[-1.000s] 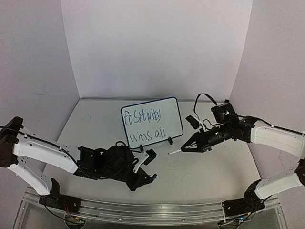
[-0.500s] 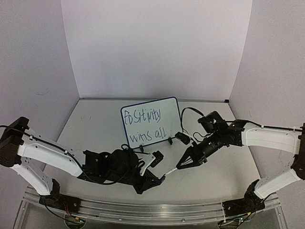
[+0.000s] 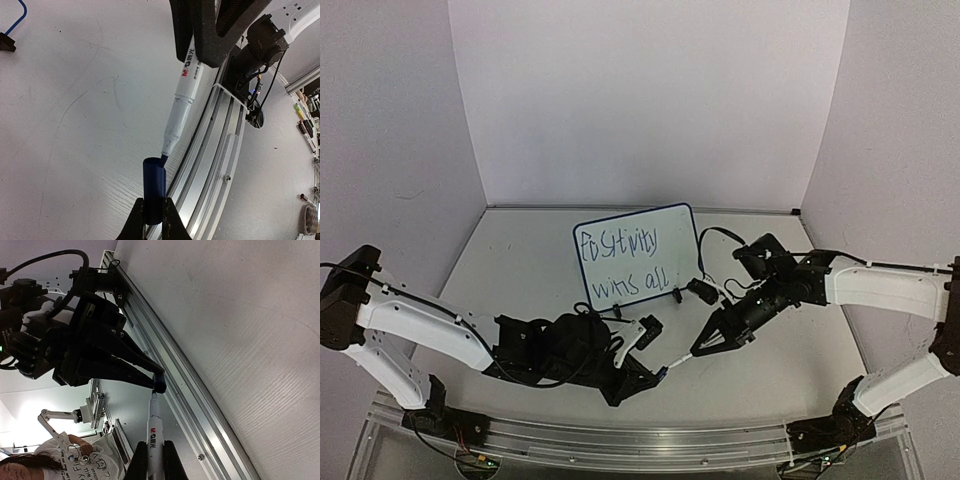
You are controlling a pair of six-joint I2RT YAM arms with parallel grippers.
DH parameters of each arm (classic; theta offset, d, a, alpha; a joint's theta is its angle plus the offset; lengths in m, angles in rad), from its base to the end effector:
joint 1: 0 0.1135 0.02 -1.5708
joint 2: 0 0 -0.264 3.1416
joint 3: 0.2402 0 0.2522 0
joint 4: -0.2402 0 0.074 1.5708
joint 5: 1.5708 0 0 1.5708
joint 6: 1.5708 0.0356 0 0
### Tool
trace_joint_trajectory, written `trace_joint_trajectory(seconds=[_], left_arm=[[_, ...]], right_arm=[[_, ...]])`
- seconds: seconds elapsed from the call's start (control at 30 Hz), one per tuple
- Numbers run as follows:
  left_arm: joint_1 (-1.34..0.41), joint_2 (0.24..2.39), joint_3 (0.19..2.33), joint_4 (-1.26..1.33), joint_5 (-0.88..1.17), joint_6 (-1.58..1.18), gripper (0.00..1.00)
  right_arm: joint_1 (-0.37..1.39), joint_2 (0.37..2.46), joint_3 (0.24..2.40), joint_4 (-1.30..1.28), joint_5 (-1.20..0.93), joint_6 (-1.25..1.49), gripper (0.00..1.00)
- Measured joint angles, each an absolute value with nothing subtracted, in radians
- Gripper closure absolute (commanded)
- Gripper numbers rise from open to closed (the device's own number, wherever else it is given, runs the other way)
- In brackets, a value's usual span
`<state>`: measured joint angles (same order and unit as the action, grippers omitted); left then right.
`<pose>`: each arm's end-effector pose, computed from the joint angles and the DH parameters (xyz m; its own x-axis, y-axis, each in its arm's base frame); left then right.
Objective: Write a sentence on the whiteboard
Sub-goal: Insert the whiteboard marker without the cap into the pen cap.
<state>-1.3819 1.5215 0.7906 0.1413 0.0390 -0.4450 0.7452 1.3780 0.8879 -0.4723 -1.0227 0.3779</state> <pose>0.0588 -0.3151 0.1974 -0.5193 0.4259 -0.7409 0.8464 0.3757 -0.3773 0.1754 0.2032 0.2343 -0.8232 -0.4979 -0.2728 -0.4391 0.2538 0.8618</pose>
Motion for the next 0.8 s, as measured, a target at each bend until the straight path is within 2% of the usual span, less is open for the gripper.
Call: trace_joint_trajectory(seconds=[0.8], left_arm=[[-1.404, 1.518, 0.789, 0.142, 0.017, -0.445, 1.0]], right_arm=[[0.745, 1.368, 0.898, -0.489, -0.997, 0.378, 1.0]])
